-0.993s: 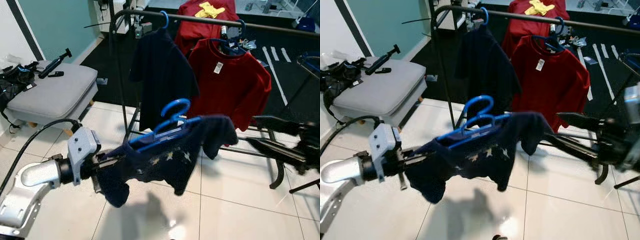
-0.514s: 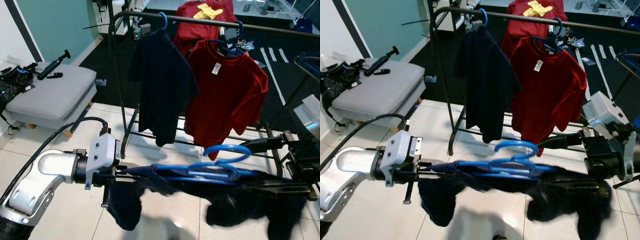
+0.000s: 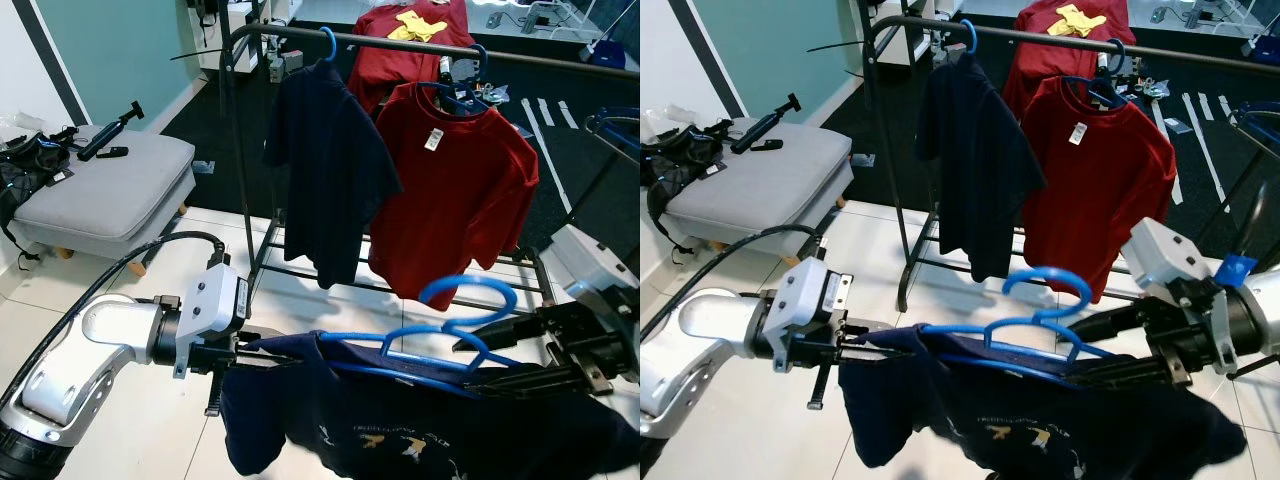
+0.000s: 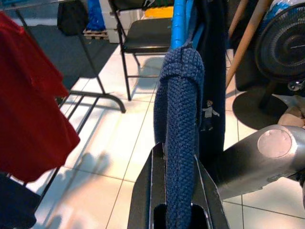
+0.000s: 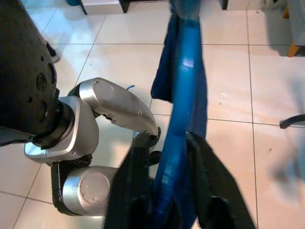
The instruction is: Hang hanger
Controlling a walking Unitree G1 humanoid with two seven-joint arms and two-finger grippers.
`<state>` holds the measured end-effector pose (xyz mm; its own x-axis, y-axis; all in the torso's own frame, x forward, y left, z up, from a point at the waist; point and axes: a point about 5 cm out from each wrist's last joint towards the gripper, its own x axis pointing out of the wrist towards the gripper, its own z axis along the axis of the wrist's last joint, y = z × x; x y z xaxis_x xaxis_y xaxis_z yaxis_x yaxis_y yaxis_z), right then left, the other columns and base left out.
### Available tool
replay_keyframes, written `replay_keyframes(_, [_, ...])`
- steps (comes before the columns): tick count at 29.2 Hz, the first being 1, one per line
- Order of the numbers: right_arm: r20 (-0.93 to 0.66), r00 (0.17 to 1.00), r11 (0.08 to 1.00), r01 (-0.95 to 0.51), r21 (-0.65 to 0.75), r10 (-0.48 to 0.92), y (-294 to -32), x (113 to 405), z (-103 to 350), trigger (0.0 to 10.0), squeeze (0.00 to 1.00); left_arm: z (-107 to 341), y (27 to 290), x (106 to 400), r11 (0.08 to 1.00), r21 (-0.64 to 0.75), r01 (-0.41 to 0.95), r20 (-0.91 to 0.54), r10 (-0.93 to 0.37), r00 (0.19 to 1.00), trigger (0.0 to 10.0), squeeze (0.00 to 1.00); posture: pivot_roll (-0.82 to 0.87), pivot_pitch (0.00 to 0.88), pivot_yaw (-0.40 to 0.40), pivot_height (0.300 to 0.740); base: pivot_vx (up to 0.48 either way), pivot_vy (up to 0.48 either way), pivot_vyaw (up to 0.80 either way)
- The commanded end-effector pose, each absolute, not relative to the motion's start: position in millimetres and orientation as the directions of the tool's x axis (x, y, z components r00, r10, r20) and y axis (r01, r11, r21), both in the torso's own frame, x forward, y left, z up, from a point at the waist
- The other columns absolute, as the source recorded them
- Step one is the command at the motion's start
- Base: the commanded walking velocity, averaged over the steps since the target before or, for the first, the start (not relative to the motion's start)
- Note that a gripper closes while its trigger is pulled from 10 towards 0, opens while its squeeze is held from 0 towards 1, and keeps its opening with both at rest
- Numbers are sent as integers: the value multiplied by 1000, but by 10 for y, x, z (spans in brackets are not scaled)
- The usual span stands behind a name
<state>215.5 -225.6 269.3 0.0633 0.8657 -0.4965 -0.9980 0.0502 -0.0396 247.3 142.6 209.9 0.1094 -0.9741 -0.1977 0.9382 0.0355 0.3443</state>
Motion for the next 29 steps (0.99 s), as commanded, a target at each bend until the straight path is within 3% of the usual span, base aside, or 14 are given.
replay_keyframes(1, [-491, 81, 70, -997, -42, 867, -2250, 2180, 2676, 0, 0, 2193, 1338, 2423, -17, 372, 928, -154, -987, 44, 10000, 0, -22, 122, 2, 740, 0, 0, 0])
replay_keyframes(10, [-487, 89, 75, -996, -49, 869, -2228, 2222, 2648, 0, 0, 2258, 1276, 2452, 3, 345, 939, -82, -996, 34, 10000, 8, -21, 123, 3, 740, 0, 0, 0])
replay_keyframes(11, [-481, 97, 82, -995, -53, 871, -2228, 2229, 2648, 0, 0, 2267, 1274, 2464, 14, 325, 946, -63, -997, 37, 10000, 1000, -20, 123, 4, 740, 0, 0, 0])
replay_keyframes(20, [-453, 145, 130, -989, -65, 879, -2237, 2264, 2642, 0, 0, 2287, 1296, 2540, 78, 286, 955, -2, -997, 82, 10000, 1000, -25, 123, 4, 740, 0, 0, 0])
replay_keyframes(22, [-415, 216, 212, -976, -57, 884, -2250, 2316, 2594, 0, 0, 2257, 1369, 2636, 164, 263, 951, 30, -986, 162, 10000, 1000, -31, 123, 6, 740, 0, 0, 0])
replay_keyframes(23, [-415, 216, 212, -976, -57, 884, -2250, 2316, 2594, 0, 0, 2257, 1369, 2636, 164, 263, 951, 30, -986, 162, 10000, 1000, -31, 123, 6, 740, 0, 0, 0])
replay_keyframes(24, [-395, 302, 307, -950, -53, 867, -2287, 2371, 2510, 0, 0, 2192, 1482, 2719, 253, 247, 935, 32, -967, 253, 10000, 1000, -35, 125, 8, 740, 0, 0, 0])
replay_keyframes(26, [-395, 302, 307, -950, -53, 867, -2287, 2371, 2510, 0, 0, 2192, 1482, 2719, 253, 247, 935, 32, -967, 253, 10000, 1000, -35, 125, 8, 740, 0, 0, 0])
replay_keyframes(28, [-375, 442, 460, -887, -44, 815, -2367, 2431, 2358, 0, 0, 2025, 1752, 2836, 429, 203, 880, 20, -901, 434, 10000, 1000, -33, 132, 9, 740, 0, 0, 0])
replay_keyframes(29, [-375, 442, 460, -887, -44, 815, -2367, 2431, 2358, 0, 0, 2025, 1752, 2836, 429, 203, 880, 20, -901, 434, 10000, 1000, -33, 132, 9, 740, 0, 0, 0])
